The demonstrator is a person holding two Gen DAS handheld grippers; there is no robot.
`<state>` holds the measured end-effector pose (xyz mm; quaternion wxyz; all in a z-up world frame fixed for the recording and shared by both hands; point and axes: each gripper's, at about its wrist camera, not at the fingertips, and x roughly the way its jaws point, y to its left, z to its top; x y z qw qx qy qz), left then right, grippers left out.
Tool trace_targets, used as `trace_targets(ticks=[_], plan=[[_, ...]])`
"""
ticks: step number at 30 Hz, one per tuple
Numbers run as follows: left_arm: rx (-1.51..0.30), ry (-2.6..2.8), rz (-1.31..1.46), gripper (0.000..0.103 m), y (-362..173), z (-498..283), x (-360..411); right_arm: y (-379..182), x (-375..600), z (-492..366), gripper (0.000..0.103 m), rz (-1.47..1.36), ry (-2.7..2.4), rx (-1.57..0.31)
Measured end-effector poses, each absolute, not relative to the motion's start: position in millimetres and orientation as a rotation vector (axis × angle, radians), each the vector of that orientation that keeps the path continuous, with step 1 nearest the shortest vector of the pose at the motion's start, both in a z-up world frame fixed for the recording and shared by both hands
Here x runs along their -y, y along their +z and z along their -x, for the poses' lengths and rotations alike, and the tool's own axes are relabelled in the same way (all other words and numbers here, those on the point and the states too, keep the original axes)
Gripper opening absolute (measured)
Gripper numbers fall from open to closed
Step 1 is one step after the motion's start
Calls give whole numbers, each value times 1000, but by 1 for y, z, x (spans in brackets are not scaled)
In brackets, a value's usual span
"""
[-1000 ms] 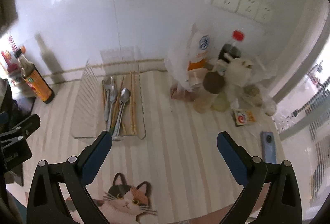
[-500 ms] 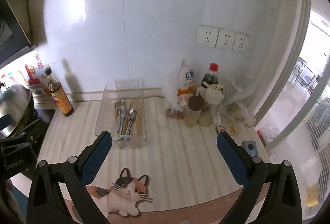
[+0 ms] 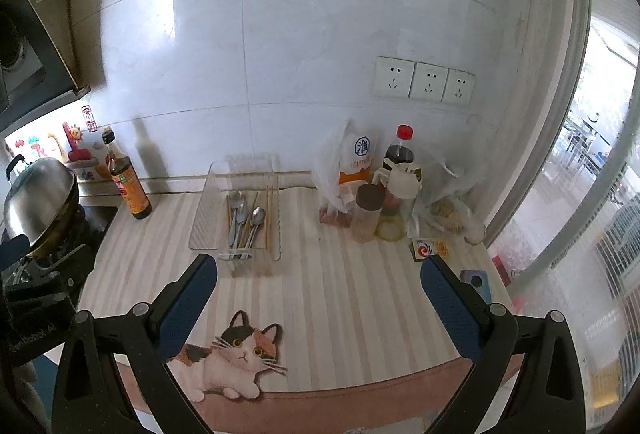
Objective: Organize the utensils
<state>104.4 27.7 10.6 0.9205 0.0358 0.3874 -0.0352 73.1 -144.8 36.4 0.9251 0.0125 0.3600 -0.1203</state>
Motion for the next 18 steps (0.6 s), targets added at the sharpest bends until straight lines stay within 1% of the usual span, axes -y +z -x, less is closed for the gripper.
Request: trace_targets(ticks=[18], plan=[[-793,-55,-104,103,12,-101,-27,36,143,-69,103,-28,-234,-744]])
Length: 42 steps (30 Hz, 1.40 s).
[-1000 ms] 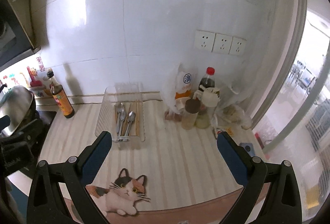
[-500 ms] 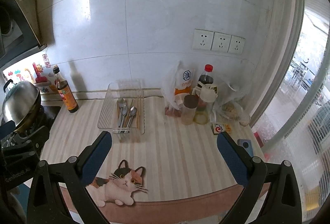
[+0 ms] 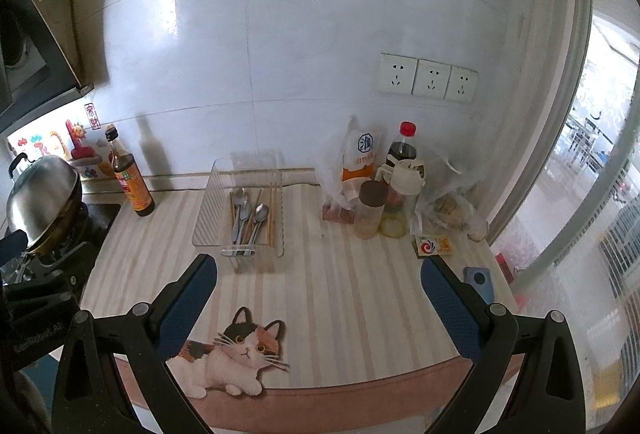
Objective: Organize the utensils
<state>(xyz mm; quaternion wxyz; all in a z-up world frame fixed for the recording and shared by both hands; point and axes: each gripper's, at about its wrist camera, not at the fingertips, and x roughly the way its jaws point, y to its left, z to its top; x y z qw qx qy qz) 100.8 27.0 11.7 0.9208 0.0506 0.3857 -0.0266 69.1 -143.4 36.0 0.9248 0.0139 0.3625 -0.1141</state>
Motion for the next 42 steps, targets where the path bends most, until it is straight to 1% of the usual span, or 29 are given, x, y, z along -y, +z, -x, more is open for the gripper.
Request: trace_targets(ticks=[42], plan=[[-796,-27,-59,103,12,-93,-34,31,134,-67,103,-27,-210,-765]])
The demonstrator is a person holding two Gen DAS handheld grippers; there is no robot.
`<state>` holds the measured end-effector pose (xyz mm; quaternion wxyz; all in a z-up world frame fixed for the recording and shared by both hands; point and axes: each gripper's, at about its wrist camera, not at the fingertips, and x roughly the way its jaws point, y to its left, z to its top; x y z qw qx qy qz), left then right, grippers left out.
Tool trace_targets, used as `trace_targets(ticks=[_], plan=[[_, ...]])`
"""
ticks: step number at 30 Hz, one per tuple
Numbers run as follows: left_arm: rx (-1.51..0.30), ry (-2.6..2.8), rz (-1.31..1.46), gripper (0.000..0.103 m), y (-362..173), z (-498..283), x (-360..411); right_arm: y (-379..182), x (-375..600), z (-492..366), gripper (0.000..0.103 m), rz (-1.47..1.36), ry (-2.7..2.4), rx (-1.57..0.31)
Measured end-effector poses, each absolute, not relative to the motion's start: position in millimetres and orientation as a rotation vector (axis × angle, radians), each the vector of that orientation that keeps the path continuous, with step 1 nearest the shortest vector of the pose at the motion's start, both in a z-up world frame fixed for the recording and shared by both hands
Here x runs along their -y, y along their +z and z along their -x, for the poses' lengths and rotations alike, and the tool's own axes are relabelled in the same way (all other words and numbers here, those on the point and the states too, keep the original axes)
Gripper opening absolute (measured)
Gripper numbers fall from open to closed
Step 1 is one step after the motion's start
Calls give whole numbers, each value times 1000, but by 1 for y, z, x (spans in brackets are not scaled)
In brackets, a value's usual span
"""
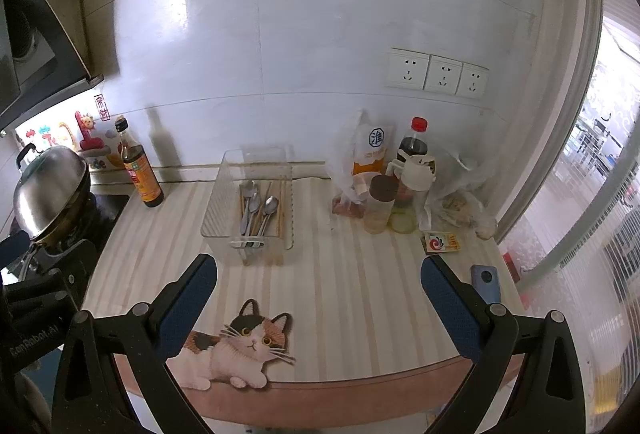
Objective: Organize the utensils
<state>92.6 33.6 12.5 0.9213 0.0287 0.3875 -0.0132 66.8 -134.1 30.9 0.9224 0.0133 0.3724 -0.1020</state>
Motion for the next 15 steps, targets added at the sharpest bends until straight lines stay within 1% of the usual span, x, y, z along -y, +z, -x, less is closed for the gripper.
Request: trace_targets(ticks=[15], plan=[[-792,-29,-63,103,12,-91,-38,31,131,-67,103,-23,-195,-766]])
